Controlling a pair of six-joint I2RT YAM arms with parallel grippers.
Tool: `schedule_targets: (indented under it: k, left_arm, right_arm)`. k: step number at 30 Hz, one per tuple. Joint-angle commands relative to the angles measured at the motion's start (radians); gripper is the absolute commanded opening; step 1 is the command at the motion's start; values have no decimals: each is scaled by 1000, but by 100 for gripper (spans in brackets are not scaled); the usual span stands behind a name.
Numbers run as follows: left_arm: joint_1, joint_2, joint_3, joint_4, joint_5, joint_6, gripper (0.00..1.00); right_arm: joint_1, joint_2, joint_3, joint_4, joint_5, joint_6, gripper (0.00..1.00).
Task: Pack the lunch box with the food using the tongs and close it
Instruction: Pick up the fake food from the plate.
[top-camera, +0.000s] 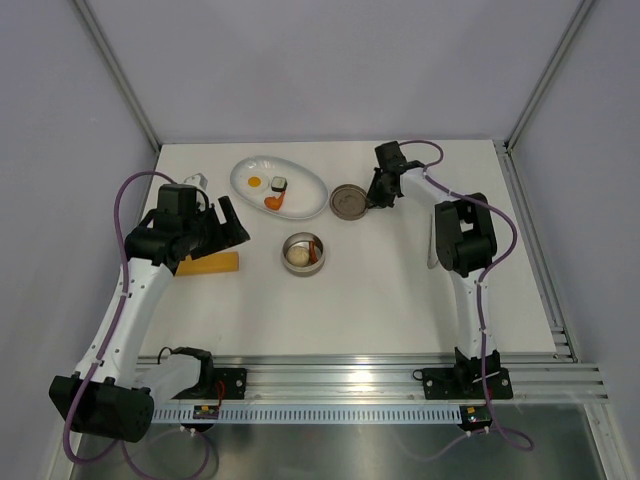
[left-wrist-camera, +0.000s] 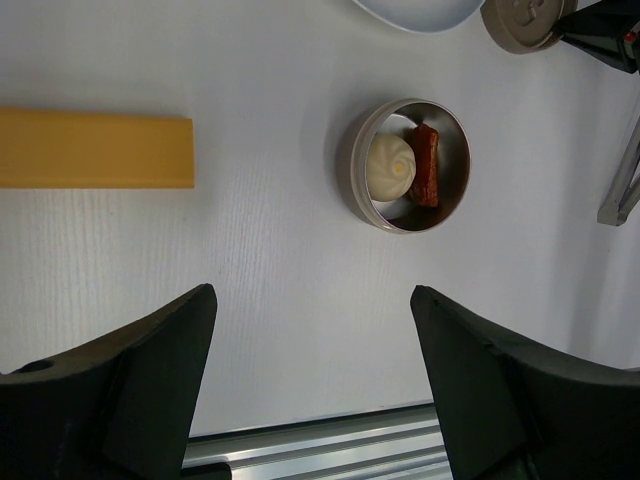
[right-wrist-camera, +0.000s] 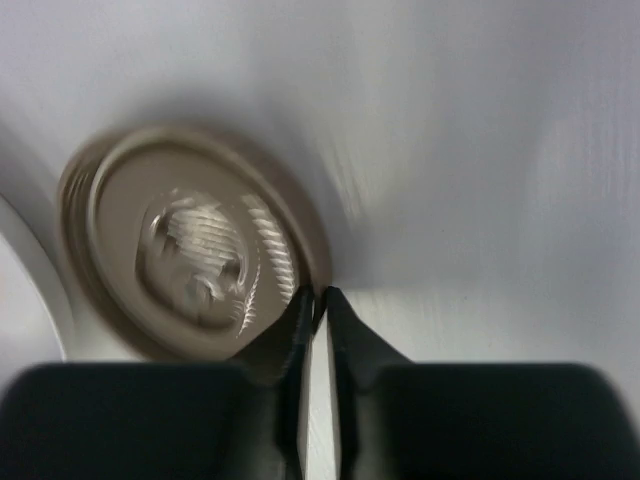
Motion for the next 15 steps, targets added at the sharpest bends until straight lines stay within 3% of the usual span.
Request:
schedule_targets:
  k: [1, 2, 7, 11, 15]
  left_arm:
    - [5, -13, 24, 25, 15, 17, 83]
    - [3, -10, 27, 25, 25, 20, 83]
    - [-3, 23, 23, 59, 142, 19, 83]
    - [-69, 62, 26, 99, 193, -6, 84]
    - [-158, 121, 52, 166, 249, -56, 87]
  right_arm:
    - [11, -50, 4, 4, 11, 7, 4]
    - [11, -89, -37, 29, 19, 17, 0]
    - [-1, -231, -187, 87, 65, 34, 0]
    - [-3, -395, -356, 129, 62, 36, 0]
    - [2, -529, -499, 222, -77, 57, 0]
